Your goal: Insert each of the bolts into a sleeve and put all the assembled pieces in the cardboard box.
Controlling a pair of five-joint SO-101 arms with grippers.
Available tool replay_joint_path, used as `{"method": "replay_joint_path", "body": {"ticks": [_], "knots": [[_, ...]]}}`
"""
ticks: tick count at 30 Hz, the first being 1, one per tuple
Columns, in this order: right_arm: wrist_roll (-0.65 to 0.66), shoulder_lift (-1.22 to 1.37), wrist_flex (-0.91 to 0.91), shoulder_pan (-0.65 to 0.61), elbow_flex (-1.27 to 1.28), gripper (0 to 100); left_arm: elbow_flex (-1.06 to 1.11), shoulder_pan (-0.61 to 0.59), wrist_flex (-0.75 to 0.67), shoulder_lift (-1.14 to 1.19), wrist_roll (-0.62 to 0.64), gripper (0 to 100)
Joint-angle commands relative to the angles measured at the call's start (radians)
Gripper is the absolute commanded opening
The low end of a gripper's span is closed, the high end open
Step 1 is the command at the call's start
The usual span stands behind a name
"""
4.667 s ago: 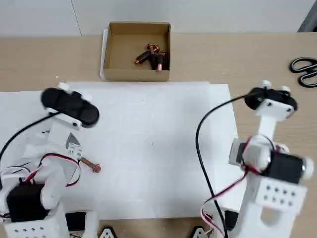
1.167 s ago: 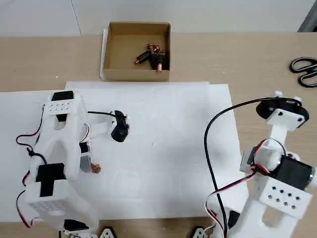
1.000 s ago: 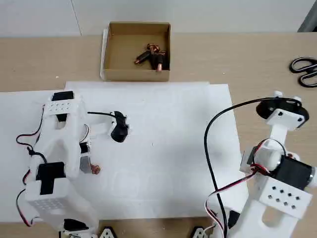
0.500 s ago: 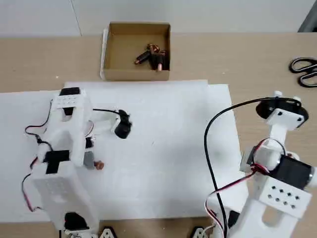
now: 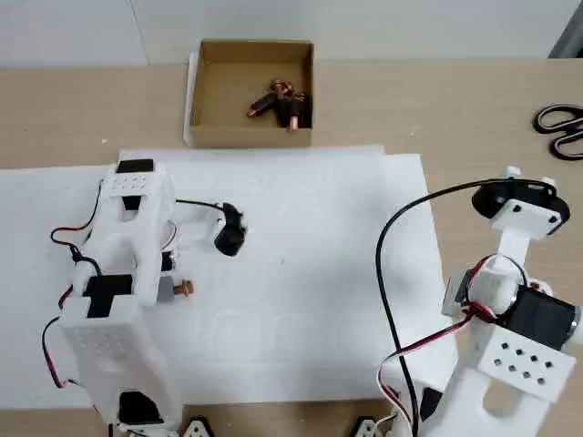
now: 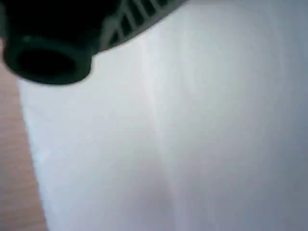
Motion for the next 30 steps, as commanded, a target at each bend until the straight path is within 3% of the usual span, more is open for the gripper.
{"method": "replay_joint_path", "body": {"ticks": [1,6,21,26,30], "knots": [[0.008,-0.005,-0.019,0.007,-0.005,0.4,-0.021,0.029,0.011,0.002,-0.158,0],[0.008,-0.005,-0.019,0.007,-0.005,0.4,-0.019,0.035,0.012,-0.052,-0.150,0],[0.003,-0.007,-0.018,0.004,-0.006,0.4,0.022,0.074,0.012,-0.606,-0.101,0],[0.002,-0.008,-0.018,0.002,-0.006,0.4,0.018,0.100,0.008,-0.756,0.044,1],[0.000,-0.008,-0.019,0.002,-0.008,0.5,0.005,0.135,-0.075,-0.852,0.316,1]]}}
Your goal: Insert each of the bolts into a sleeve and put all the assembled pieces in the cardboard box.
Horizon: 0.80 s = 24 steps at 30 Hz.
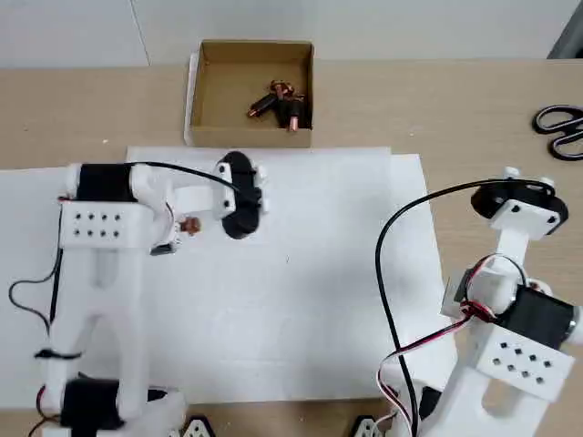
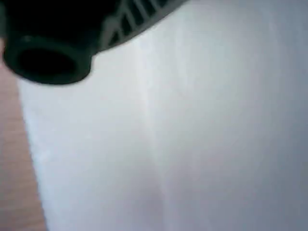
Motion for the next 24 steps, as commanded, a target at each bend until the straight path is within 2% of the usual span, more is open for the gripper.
{"method": "replay_joint_path", "body": {"ticks": [1,5,10,12,18,20,24], "knots": [[0.000,-0.008,-0.019,0.002,-0.008,0.5,-0.033,0.015,-0.092,-0.118,0.236,1],[0.000,-0.008,-0.012,0.001,-0.008,0.5,-0.044,0.043,-0.149,-0.204,0.436,1],[0.000,-0.008,-0.019,-0.025,-0.015,0.4,-0.042,0.097,-0.115,-0.267,0.703,1],[0.000,-0.008,-0.019,-0.067,-0.028,0.4,-0.042,0.110,-0.078,-0.278,0.747,1],[0.006,-0.008,-0.091,-0.248,-0.095,0.4,-0.048,0.097,-0.057,-0.365,0.753,1],[0.006,-0.008,-0.134,-0.305,-0.114,0.4,-0.042,0.080,-0.092,-0.427,0.793,1],[0.002,-0.008,-0.205,-0.424,-0.120,0.4,-0.041,0.074,-0.238,-0.517,0.957,1]]}}
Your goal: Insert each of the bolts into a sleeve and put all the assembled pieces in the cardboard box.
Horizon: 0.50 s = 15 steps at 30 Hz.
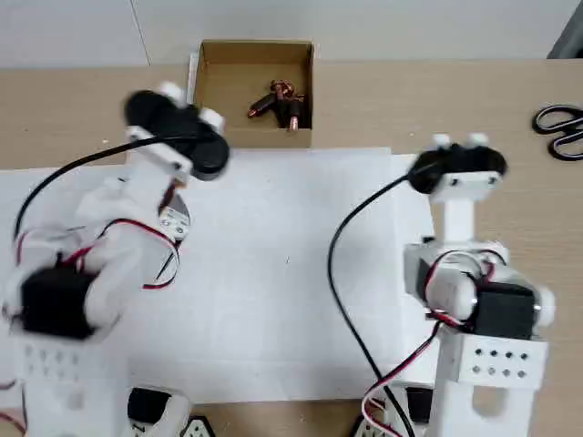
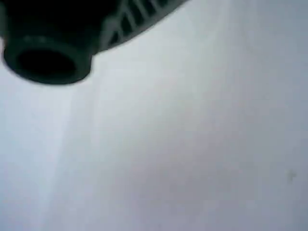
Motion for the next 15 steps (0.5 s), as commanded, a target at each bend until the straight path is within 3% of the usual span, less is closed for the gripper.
{"method": "replay_joint_path", "body": {"ticks": [1,8,15], "knots": [[0.000,-0.008,-0.062,-0.104,-0.044,0.4,-0.039,-0.006,-0.112,-0.084,0.123,1],[-0.014,-0.013,-0.134,-0.268,-0.044,0.4,0.045,-0.044,-0.140,-0.193,0.404,1],[-0.199,-0.237,-0.128,-0.389,0.009,0.4,0.084,-0.112,-0.133,-0.364,0.431,1]]}}
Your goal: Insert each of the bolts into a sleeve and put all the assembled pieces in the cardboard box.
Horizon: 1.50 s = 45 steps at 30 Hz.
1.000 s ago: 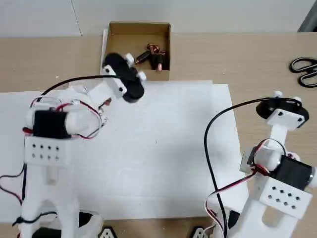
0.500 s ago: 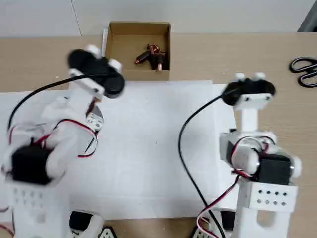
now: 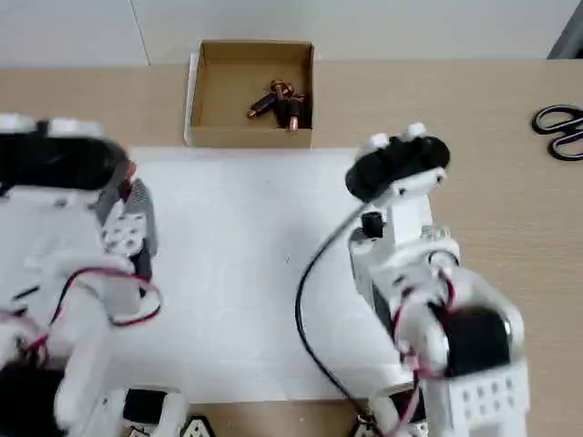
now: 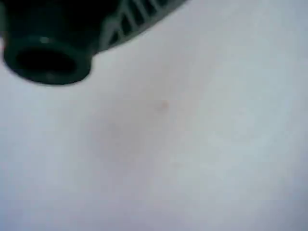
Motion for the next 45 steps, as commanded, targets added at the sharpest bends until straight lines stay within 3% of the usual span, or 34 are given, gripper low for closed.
{"method": "replay_joint_path", "body": {"ticks": [1,9,20,24,31,40,45], "knots": [[-0.046,-0.137,-0.018,-0.058,0.035,0.4,0.015,-0.026,-0.025,-0.106,0.011,1],[-0.048,-0.363,-0.147,-0.070,0.272,0.4,0.265,-0.028,-0.055,-0.387,0.081,1],[-0.052,-0.605,-0.409,-0.073,0.632,0.4,0.776,-0.031,-0.413,-0.806,0.184,1],[-0.052,-0.691,-0.512,-0.113,0.778,0.4,0.780,-0.031,-0.468,-0.789,0.301,1],[-0.049,-0.791,-0.684,-0.317,0.970,0.4,0.789,-0.020,-0.539,-0.786,0.411,1],[-0.051,-0.786,-0.834,-0.463,1.117,0.4,0.808,0.210,-0.539,-0.784,0.525,1],[-0.051,-0.786,-0.846,-0.532,1.115,0.4,0.851,0.262,-0.535,-0.787,0.542,1]]}}
